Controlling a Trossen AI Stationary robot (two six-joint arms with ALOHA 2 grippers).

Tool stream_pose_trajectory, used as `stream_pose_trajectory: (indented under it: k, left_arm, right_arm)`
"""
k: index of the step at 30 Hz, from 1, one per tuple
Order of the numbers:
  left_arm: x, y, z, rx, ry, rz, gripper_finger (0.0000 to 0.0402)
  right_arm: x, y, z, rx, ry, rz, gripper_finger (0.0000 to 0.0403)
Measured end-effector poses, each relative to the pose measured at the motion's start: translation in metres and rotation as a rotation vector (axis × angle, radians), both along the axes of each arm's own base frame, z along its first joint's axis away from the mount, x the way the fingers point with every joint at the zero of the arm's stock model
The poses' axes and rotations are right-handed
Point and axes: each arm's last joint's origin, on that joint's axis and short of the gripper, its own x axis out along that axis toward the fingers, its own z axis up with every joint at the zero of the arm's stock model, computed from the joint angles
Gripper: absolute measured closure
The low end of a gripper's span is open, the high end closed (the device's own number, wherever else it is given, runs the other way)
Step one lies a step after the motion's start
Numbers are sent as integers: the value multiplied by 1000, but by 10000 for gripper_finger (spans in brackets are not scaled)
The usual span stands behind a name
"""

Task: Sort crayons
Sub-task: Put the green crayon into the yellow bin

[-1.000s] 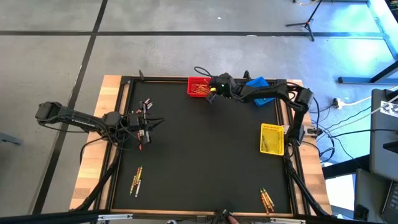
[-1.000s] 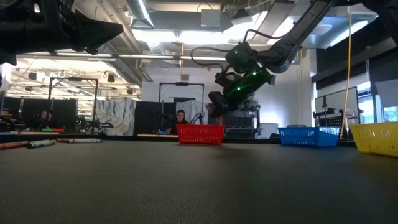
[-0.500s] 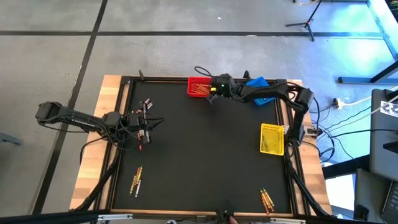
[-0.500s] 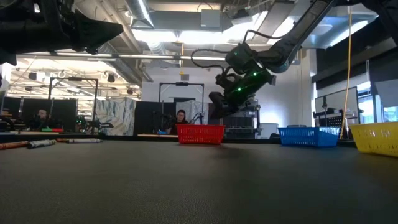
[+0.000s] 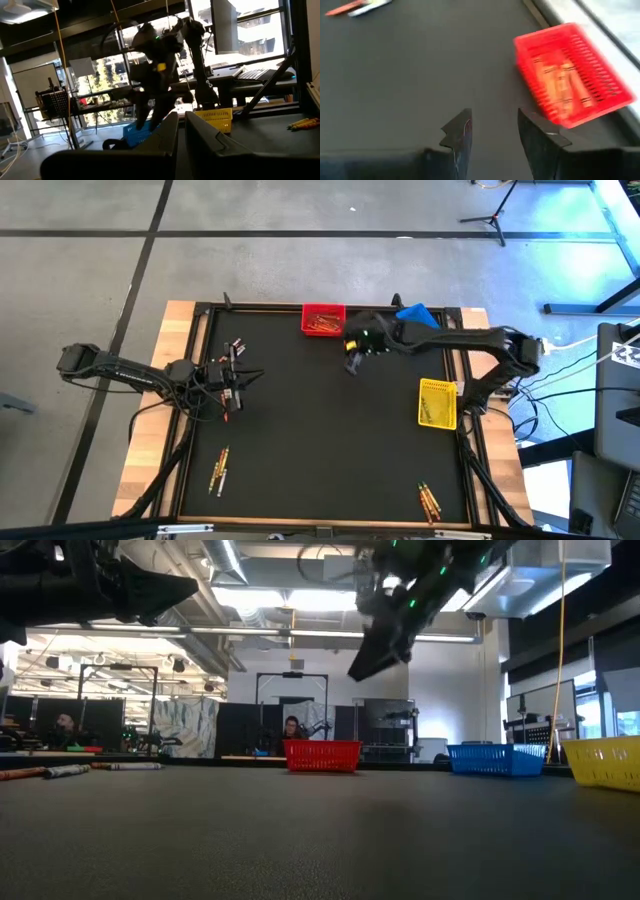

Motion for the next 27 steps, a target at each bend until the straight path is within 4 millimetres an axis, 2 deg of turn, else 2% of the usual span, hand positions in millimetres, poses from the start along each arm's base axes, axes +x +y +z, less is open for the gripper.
stream_pose_trajectory:
  k: [5, 12, 20, 27]
  left_arm:
    - [0, 0, 0, -9, -2, -3, 376]
    - [0, 0, 0, -10, -2, -4, 376]
    - [0, 0, 0, -11, -3, -5, 376]
    - [0, 0, 0, -41, -8, -12, 376]
  right_arm:
    - [-9, 53, 8, 84, 67, 80, 248]
    - [-26, 129, -2, 230, 259, 140, 248]
    - [-62, 209, -9, 476, 455, 45, 249]
    - [-97, 265, -10, 632, 523, -111, 249]
